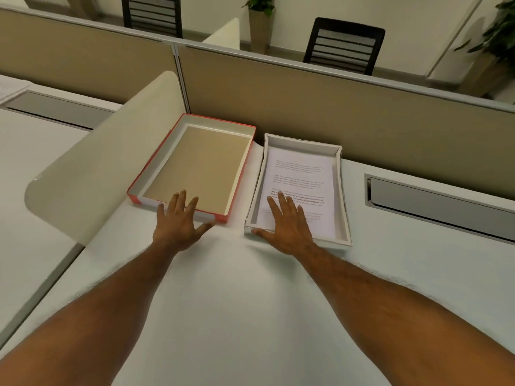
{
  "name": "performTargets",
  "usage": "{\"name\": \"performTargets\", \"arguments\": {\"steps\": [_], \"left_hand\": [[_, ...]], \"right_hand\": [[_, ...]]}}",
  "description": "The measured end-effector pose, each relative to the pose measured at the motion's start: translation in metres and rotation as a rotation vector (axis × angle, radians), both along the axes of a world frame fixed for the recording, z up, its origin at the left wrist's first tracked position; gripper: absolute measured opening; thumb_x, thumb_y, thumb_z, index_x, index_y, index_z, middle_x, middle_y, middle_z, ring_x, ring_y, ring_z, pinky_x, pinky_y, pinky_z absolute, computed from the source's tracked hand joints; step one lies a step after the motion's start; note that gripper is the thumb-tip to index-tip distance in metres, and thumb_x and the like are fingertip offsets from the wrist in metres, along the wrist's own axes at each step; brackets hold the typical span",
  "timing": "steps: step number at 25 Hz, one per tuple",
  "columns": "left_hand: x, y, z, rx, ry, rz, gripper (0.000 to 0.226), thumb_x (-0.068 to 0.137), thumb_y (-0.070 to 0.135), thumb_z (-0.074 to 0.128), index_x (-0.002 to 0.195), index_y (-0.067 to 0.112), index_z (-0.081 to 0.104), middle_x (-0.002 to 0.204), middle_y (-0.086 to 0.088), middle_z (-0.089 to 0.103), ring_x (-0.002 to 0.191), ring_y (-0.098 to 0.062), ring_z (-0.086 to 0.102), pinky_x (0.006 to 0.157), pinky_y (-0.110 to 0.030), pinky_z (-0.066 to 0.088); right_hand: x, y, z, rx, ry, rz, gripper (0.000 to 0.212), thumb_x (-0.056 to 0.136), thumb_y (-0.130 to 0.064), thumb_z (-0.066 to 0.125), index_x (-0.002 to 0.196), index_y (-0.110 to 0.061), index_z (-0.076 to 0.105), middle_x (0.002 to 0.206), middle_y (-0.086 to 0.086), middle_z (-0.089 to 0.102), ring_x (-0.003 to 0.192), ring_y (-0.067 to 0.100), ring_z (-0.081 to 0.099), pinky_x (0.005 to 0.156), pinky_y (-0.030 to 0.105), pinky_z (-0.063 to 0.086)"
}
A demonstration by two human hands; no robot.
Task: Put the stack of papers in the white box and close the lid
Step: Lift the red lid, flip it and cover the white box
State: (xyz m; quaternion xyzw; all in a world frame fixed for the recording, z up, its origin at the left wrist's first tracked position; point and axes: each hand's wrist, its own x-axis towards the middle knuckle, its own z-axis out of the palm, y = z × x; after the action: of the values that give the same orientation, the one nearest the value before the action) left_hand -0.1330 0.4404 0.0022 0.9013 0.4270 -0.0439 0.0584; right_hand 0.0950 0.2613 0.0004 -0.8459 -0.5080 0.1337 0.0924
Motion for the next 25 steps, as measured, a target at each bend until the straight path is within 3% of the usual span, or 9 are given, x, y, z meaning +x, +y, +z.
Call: {"name": "performTargets", "arguments": {"steps": [8, 12, 16, 18, 20, 22, 25], "left_hand": [[-0.071, 0.034, -0.024, 0.0, -0.1, 0.168, 0.102, 0.081, 0.083, 0.021, 0.156, 0.017, -0.001, 0.163, -0.012, -0.01, 0.15, -0.026, -0.011, 0.118, -0.056, 0.003], [-0.071, 0.054, -0.021, -0.043, -0.146, 0.364, 0.116, 0.077, 0.084, 0.019, 0.152, -0.002, -0.001, 0.162, -0.022, -0.007, 0.15, -0.032, -0.006, 0.118, -0.055, 0.006], [-0.05, 0.071, -0.016, -0.22, -0.311, 0.577, 0.124, 0.072, 0.091, 0.02, 0.152, -0.003, 0.002, 0.161, -0.023, 0.008, 0.149, -0.034, 0.006, 0.118, -0.053, 0.009], [-0.041, 0.075, -0.017, -0.262, -0.446, 0.69, 0.126, 0.073, 0.089, 0.031, 0.151, -0.004, -0.002, 0.16, -0.023, 0.014, 0.148, -0.034, 0.012, 0.118, -0.051, 0.013], [-0.037, 0.078, -0.021, -0.285, -0.539, 0.773, 0.124, 0.076, 0.081, 0.045, 0.15, -0.005, -0.004, 0.157, -0.026, 0.022, 0.146, -0.036, 0.021, 0.118, -0.051, 0.017], [-0.036, 0.076, -0.026, -0.288, -0.597, 0.796, 0.118, 0.077, 0.071, 0.057, 0.151, -0.004, 0.005, 0.153, -0.025, 0.032, 0.142, -0.038, 0.03, 0.117, -0.051, 0.023], [-0.032, 0.07, -0.028, -0.27, -0.752, 0.823, 0.105, 0.073, 0.059, 0.072, 0.145, 0.0, 0.024, 0.143, -0.023, 0.047, 0.132, -0.04, 0.043, 0.109, -0.048, 0.037]], "right_hand": [[-0.041, 0.02, -0.022, 0.069, -0.09, 0.084, 0.09, 0.087, -0.073, 0.034, 0.155, -0.028, -0.004, 0.162, -0.001, -0.021, 0.153, 0.022, -0.013, 0.124, 0.043, -0.003], [-0.058, 0.064, -0.013, 0.127, -0.075, 0.166, 0.08, 0.093, -0.062, 0.035, 0.156, -0.02, 0.009, 0.166, 0.006, -0.004, 0.154, 0.022, -0.005, 0.12, 0.034, -0.005], [-0.073, 0.101, -0.01, 0.068, -0.084, 0.256, 0.064, 0.098, -0.037, 0.042, 0.154, -0.013, 0.021, 0.165, 0.01, 0.014, 0.153, 0.025, 0.007, 0.123, 0.036, 0.0], [-0.081, 0.107, -0.01, 0.03, -0.138, 0.331, 0.051, 0.097, -0.022, 0.044, 0.145, -0.008, 0.037, 0.155, 0.013, 0.035, 0.149, 0.03, 0.021, 0.123, 0.039, 0.004], [-0.086, 0.111, -0.01, 0.031, -0.149, 0.362, 0.041, 0.09, -0.005, 0.046, 0.131, -0.008, 0.05, 0.128, 0.013, 0.058, 0.13, 0.032, 0.046, 0.123, 0.038, 0.008], [-0.084, 0.113, -0.007, 0.035, -0.162, 0.367, 0.042, 0.084, 0.006, 0.044, 0.122, -0.008, 0.056, 0.108, 0.013, 0.064, 0.108, 0.032, 0.056, 0.122, 0.039, 0.012], [-0.081, 0.114, -0.004, 0.064, -0.193, 0.376, 0.045, 0.082, 0.01, 0.04, 0.117, -0.009, 0.061, 0.098, 0.012, 0.068, 0.096, 0.033, 0.061, 0.122, 0.04, 0.016]]}}
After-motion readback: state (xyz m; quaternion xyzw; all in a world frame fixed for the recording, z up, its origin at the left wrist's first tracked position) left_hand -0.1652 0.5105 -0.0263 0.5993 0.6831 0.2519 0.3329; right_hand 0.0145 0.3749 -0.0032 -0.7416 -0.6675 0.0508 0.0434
